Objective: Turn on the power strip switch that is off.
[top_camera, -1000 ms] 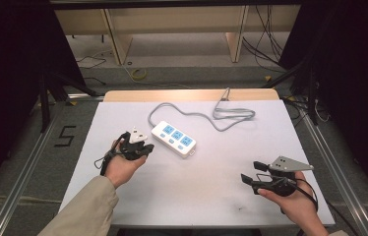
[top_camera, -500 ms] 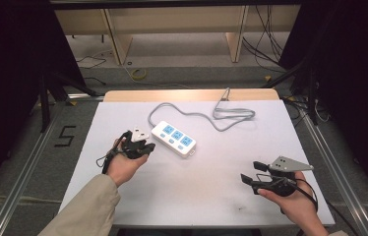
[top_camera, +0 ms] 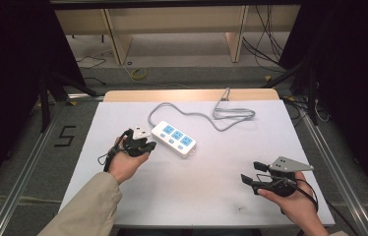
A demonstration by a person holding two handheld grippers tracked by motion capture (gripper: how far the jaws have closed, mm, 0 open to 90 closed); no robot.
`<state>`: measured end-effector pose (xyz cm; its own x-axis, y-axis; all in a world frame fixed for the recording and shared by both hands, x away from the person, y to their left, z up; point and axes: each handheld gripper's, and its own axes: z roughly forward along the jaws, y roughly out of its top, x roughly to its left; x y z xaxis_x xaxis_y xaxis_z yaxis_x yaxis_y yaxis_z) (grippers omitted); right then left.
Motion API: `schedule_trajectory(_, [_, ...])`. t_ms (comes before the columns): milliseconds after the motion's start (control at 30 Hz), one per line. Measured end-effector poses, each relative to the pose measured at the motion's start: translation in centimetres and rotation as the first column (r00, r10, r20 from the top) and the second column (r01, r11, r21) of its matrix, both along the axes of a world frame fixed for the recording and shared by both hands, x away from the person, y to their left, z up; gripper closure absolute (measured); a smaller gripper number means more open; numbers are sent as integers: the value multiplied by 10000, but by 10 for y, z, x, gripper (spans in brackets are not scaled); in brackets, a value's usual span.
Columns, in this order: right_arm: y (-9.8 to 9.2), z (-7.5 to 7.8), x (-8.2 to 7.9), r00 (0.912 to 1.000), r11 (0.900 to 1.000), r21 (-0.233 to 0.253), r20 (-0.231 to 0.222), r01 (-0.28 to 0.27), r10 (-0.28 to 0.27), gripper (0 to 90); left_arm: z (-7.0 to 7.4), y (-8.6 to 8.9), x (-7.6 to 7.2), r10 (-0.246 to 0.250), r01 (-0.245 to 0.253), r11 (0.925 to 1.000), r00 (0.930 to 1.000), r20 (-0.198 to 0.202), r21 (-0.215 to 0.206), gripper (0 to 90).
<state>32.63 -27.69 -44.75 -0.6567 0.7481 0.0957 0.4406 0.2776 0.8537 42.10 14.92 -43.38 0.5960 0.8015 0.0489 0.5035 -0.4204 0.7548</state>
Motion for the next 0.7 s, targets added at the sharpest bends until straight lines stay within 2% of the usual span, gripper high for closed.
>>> schedule_trajectory(700, [-1, -1, -1, 10000, 10000, -24, -48, 36, -36, 316, 1, -11, 11, -60, 60, 10000, 10000, -49, -6, 897])
